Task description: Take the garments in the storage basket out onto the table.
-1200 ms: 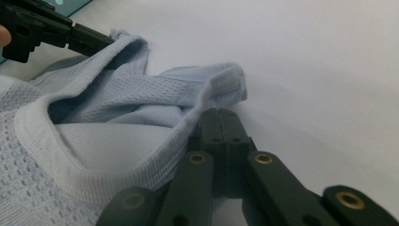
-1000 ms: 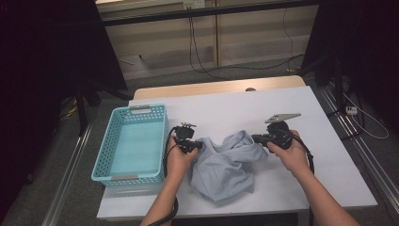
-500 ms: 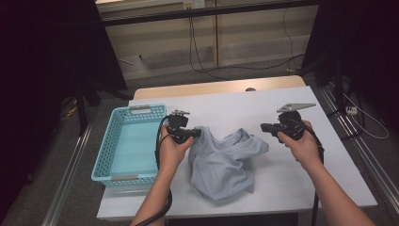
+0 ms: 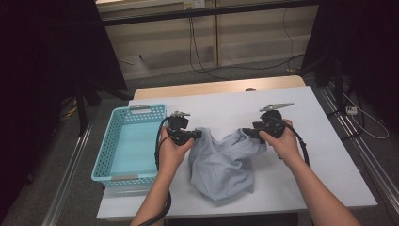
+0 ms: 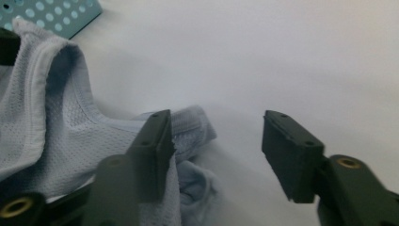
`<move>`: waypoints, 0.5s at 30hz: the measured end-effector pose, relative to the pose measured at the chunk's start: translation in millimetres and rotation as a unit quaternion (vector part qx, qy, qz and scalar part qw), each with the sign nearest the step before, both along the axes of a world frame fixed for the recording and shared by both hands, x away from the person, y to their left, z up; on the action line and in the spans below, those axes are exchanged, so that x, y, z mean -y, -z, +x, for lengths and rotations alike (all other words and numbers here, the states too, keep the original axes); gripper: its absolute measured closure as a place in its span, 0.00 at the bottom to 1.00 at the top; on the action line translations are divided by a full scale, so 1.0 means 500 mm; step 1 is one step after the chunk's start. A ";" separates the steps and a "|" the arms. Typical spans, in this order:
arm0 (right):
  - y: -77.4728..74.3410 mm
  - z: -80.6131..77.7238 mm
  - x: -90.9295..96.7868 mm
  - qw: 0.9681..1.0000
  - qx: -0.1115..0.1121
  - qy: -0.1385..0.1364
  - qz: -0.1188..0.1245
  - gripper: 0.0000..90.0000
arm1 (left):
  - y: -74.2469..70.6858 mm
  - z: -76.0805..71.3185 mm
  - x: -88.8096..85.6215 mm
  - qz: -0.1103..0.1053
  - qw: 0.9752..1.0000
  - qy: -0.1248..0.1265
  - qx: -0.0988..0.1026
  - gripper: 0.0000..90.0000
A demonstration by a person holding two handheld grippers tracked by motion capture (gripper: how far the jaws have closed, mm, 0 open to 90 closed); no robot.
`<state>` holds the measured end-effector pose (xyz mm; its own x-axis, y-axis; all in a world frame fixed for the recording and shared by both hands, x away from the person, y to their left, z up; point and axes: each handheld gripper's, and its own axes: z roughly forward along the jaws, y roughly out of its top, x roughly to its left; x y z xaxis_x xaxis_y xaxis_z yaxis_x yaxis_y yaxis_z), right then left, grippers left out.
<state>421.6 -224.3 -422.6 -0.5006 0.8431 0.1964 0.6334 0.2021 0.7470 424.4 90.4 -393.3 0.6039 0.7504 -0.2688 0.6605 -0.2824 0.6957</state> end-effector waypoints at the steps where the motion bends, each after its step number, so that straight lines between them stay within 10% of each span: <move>1: 0.004 0.003 -0.009 1.000 0.002 -0.006 -0.007 0.46 | -0.001 -0.001 0.000 -0.002 1.000 -0.001 0.003 1.00; 11: 0.052 -0.002 -0.063 0.998 -0.032 -0.040 -0.029 0.61 | -0.003 -0.008 -0.008 -0.001 1.000 -0.001 0.008 1.00; 15: 0.046 -0.018 -0.053 0.999 -0.009 -0.039 -0.026 0.91 | -0.005 -0.011 -0.012 -0.006 1.000 -0.003 0.008 1.00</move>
<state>412.6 -197.7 -445.5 -0.5622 0.8107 0.1635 0.6273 0.2893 0.7230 419.1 96.5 -390.9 0.6043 0.7504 -0.2680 0.6505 -0.2703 0.7098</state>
